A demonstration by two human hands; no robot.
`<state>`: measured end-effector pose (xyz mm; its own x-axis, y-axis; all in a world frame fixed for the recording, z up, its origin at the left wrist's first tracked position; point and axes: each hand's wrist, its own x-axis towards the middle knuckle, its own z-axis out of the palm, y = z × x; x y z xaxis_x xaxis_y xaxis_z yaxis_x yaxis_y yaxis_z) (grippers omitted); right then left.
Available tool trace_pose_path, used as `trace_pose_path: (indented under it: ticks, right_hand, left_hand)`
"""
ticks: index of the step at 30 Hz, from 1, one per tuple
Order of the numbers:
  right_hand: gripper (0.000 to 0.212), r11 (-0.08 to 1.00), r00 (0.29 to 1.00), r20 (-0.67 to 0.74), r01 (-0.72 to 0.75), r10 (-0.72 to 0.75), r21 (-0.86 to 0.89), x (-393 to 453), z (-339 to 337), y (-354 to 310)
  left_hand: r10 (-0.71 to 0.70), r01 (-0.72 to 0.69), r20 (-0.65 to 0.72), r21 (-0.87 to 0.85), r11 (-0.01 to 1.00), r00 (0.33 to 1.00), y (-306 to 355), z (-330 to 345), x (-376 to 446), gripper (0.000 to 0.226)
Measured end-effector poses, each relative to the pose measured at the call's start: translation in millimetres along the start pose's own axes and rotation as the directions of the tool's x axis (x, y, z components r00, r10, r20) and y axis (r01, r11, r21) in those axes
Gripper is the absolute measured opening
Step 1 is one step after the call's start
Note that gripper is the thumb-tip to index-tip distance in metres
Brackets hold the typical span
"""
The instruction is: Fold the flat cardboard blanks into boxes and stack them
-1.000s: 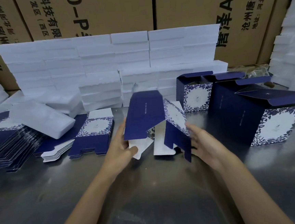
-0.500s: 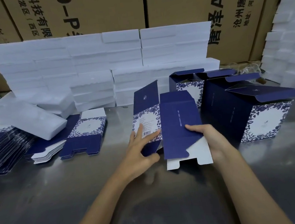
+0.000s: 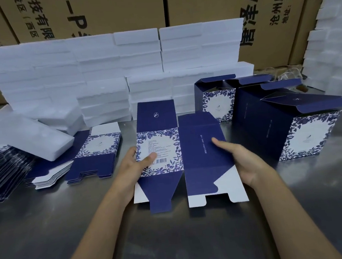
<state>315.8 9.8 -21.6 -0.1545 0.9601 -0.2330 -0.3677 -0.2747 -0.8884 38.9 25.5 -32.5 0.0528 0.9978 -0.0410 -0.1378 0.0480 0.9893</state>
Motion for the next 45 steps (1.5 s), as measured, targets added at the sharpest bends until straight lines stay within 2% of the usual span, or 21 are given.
trace_pose_path:
  ticks: [3, 7, 9, 12, 14, 15, 18, 21, 23, 28, 31, 34, 36, 38, 43, 45]
  right_hand:
    - [0.026, 0.998, 0.998, -0.033, 0.046, -0.047, -0.030, 2, 1, 0]
    - [0.025, 0.996, 1.000, 0.006, -0.015, 0.015, -0.092, -2, -1, 1]
    - [0.026, 0.994, 0.998, 0.026, -0.055, 0.057, -0.093, -3, -2, 0]
    - [0.025, 0.996, 0.998, 0.000, -0.062, 0.063, -0.057, -2, 1, 0]
    - [0.026, 0.997, 0.999, -0.040, -0.015, 0.012, -0.073, 2, 4, 1]
    - [0.025, 0.996, 0.998, -0.055, 0.010, -0.015, -0.084, 4, 4, 2]
    - [0.021, 0.992, 0.998, -0.062, 0.022, -0.030, -0.123, 3, 0, 1]
    - [0.019, 0.989, 0.998, -0.041, -0.053, 0.047, -0.140, 0, -4, -1]
    - [0.022, 0.989, 0.996, -0.050, -0.077, 0.072, -0.128, 0, -3, -2]
    - [0.023, 0.989, 0.994, -0.061, 0.078, -0.087, -0.126, 3, 1, 1]
    - [0.024, 0.985, 0.989, -0.073, 0.117, -0.127, -0.123, 4, 2, 1]
    - [0.028, 0.992, 0.996, -0.081, 0.019, -0.030, -0.127, 2, 1, -1]
    - [0.033, 0.985, 0.997, -0.065, -0.059, 0.049, -0.164, 0, -1, -2]
    - [0.029, 0.976, 0.998, -0.037, -0.048, 0.041, -0.212, -1, -3, -2]
    - [0.026, 0.981, 0.992, -0.106, 0.054, -0.075, -0.186, 3, -2, -2]
    - [0.029, 0.983, 0.989, -0.133, 0.046, -0.071, -0.180, 5, -3, -2]
  left_hand:
    - [-0.013, 0.013, 0.039, 0.014, 1.000, 0.999, 1, -2, -1, 0.041]
    - [-0.013, 0.020, -0.086, 0.072, 0.997, 0.996, 2, -3, 2, 0.015]
    - [-0.003, 0.012, -0.101, 0.087, 0.996, 0.995, 0, -4, 2, 0.002]
    - [0.001, 0.004, -0.063, 0.085, 0.996, 0.998, -2, -5, 2, 0.011]
    - [0.002, 0.002, -0.043, 0.081, 0.997, 0.999, 0, -5, 3, 0.007]
    - [-0.005, 0.008, -0.039, 0.078, 0.997, 0.999, 2, -3, 4, 0.014]
    - [-0.025, 0.037, -0.098, 0.122, 0.992, 0.995, 3, 0, 7, 0.025]
    - [-0.004, 0.022, -0.150, 0.116, 0.993, 0.989, 0, -2, 9, 0.019]
    - [0.027, 0.007, -0.183, 0.181, 0.983, 0.983, -3, -4, 9, 0.018]
    - [0.023, 0.004, -0.147, 0.181, 0.983, 0.989, -2, -2, 10, 0.018]
    - [-0.033, 0.054, -0.125, 0.169, 0.984, 0.992, -1, -1, 8, 0.029]
    - [0.030, 0.012, -0.174, 0.235, 0.972, 0.984, -4, -2, 9, 0.026]
    - [0.050, -0.002, -0.224, 0.211, 0.978, 0.973, -4, -1, 8, 0.024]
    - [0.042, 0.001, -0.244, 0.175, 0.985, 0.969, -4, 0, 8, 0.023]
    - [-0.045, 0.072, -0.168, 0.155, 0.985, 0.985, 0, 3, 6, 0.028]
    - [0.003, 0.026, -0.145, 0.194, 0.981, 0.989, -1, 6, 5, 0.025]
